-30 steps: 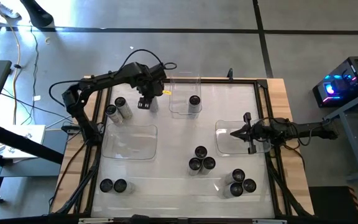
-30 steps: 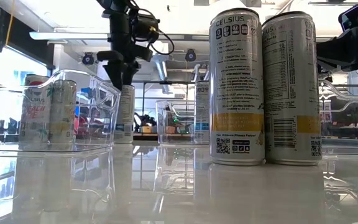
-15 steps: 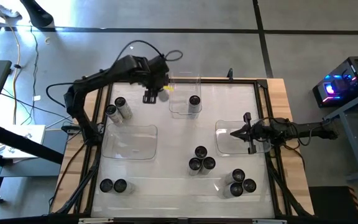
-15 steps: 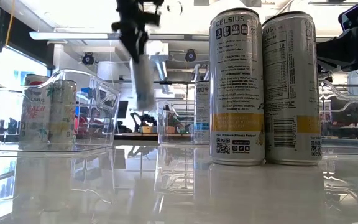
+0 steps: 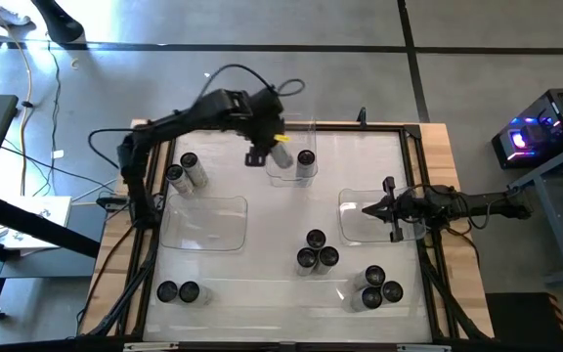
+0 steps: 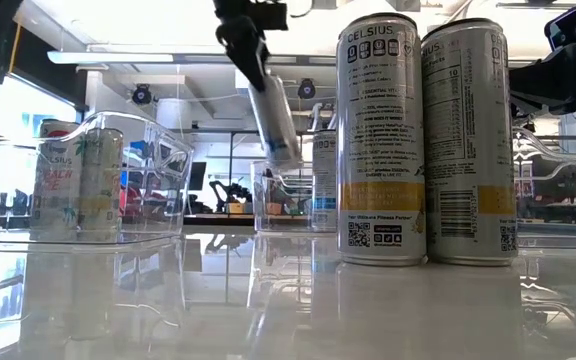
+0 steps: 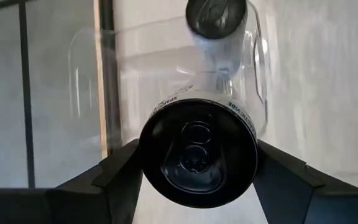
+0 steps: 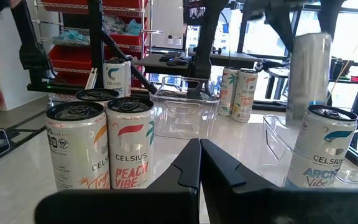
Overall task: Sort soda cans
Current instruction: Put the top left white-blue soda can into the top middle transparent bin
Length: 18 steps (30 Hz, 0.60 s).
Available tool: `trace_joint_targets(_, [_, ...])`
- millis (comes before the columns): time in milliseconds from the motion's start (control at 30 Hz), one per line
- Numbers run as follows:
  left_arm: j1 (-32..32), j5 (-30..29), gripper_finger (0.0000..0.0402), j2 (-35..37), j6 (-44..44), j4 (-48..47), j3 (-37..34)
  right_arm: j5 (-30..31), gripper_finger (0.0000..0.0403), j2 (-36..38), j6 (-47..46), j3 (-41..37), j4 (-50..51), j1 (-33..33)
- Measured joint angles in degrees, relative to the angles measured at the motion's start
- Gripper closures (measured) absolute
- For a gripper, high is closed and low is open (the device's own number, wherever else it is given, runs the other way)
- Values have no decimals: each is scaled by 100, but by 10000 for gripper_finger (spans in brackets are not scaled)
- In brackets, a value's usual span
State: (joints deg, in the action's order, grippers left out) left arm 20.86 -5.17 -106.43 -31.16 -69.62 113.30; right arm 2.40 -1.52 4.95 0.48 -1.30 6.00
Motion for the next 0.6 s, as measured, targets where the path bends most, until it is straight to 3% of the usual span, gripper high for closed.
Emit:
trace_joint_targets(433, [-233,-21,157,-1044,-433,-64,11,-1,402,-2,0,-1,0,-1])
trace_joint_targets(600, [-234,-17,134,-1153,-472,-17,11,-1,402,-1,0,-1,1,0])
